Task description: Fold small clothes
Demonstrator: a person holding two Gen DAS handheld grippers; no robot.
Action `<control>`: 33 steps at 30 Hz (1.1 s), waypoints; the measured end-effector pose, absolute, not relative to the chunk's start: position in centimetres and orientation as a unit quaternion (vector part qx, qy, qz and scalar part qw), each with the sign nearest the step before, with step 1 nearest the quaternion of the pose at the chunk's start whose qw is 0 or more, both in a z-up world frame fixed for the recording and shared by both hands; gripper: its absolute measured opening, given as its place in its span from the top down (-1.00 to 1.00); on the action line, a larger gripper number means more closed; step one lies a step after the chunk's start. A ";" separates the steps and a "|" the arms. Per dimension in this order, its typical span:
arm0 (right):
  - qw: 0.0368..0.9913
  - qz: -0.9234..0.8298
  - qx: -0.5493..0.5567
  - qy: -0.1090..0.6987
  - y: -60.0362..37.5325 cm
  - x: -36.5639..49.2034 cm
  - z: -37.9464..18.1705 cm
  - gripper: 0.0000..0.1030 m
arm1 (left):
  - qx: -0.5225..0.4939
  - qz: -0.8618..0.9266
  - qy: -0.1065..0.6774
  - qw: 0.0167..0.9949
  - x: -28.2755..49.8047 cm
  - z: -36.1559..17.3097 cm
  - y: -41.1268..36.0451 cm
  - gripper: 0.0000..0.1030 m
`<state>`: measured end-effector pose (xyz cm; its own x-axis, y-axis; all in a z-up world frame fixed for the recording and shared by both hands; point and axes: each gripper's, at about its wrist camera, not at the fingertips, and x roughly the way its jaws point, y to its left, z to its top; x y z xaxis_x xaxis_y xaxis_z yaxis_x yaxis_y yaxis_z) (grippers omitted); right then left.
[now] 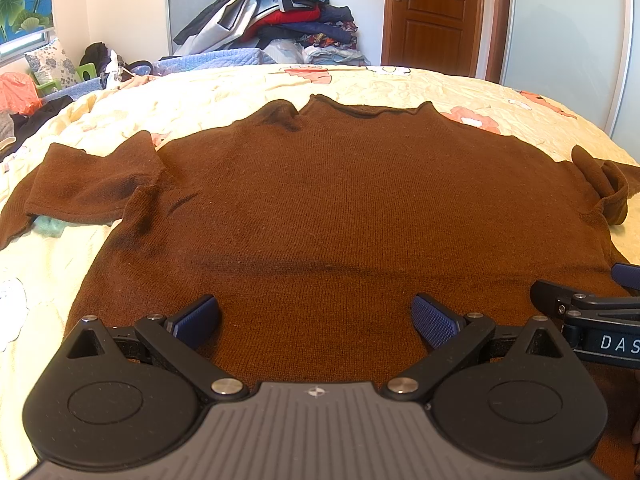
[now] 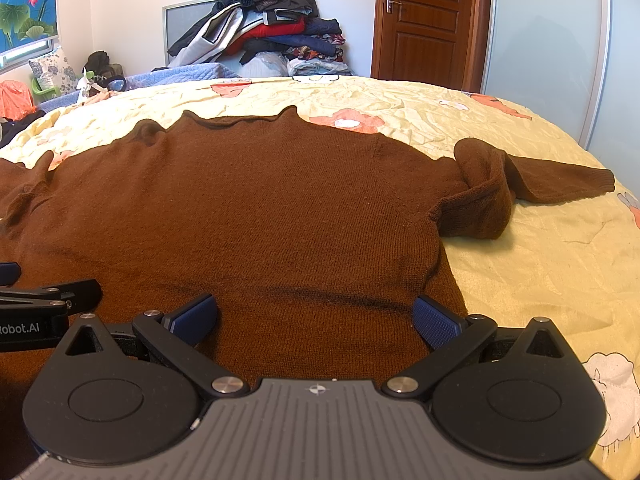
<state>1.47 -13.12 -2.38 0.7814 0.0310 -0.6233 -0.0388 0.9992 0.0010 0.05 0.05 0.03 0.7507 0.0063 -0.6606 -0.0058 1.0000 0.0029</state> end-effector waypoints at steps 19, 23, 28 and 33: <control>0.942 0.027 -0.006 0.333 -13.3 1.5 -2.3 -1.00 | 0.001 0.003 0.353 0.936 0.0 0.0 0.0 -1.00; 0.951 0.043 0.048 0.303 -17.5 1.3 1.2 -1.00 | 0.000 0.003 0.353 0.936 0.1 0.0 0.0 -1.00; 0.961 -0.013 0.133 0.242 -29.1 3.7 4.7 -1.00 | 0.000 0.003 0.353 0.936 0.1 0.0 0.1 -1.00; 0.925 -0.095 0.277 0.242 -42.9 8.1 3.3 -0.83 | 0.000 0.004 0.353 0.936 0.0 0.0 0.0 -1.00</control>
<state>8.07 -42.87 3.30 0.8649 -0.0408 -0.5003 0.3093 0.8283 0.4671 0.04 0.05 0.02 0.7510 0.0069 -0.6602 -0.0062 1.0000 0.0033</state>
